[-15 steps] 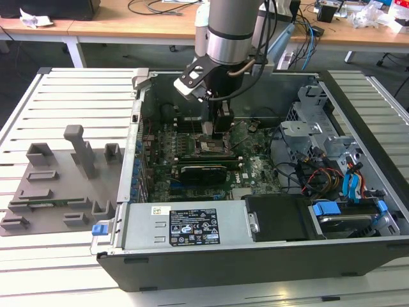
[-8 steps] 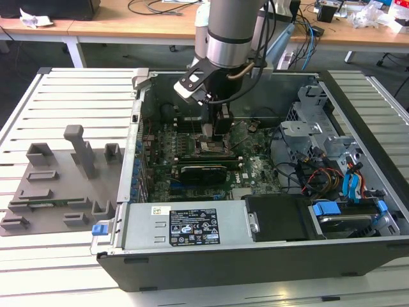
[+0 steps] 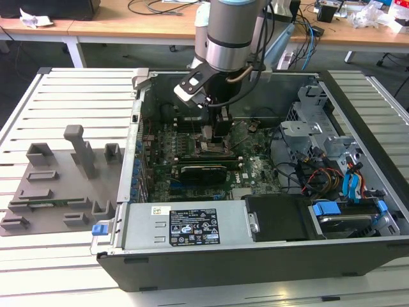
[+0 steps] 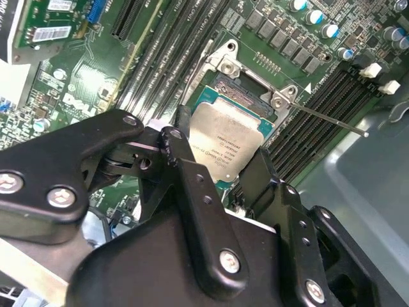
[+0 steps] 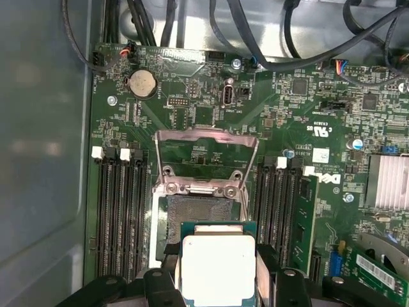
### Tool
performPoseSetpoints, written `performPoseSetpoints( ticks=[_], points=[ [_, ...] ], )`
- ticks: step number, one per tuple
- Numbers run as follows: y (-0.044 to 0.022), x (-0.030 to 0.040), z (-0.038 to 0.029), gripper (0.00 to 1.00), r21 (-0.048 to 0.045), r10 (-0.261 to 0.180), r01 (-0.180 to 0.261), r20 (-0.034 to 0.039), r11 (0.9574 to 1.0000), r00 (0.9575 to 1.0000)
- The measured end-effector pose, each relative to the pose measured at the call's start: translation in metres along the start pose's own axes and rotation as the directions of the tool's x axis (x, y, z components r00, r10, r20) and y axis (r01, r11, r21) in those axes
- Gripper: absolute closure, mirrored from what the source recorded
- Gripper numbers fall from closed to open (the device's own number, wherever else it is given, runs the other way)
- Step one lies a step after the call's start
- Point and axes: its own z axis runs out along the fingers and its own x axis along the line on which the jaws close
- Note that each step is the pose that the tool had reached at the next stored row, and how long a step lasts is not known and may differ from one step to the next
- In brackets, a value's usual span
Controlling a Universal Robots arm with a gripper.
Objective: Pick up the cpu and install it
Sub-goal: 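Place the cpu into insertion slot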
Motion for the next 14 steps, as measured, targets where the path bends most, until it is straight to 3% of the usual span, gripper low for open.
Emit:
performPoseSetpoints(
  ticks=[4,14],
  points=[
    [0.0005,0.0056,0.0038,0.45,0.0003,0.005,-0.005,0.0028,1.0000,1.0000],
    [0.0010,0.0063,0.0142,0.45,0.0008,0.023,-0.023,0.0030,0.9997,0.9997]
  ],
)
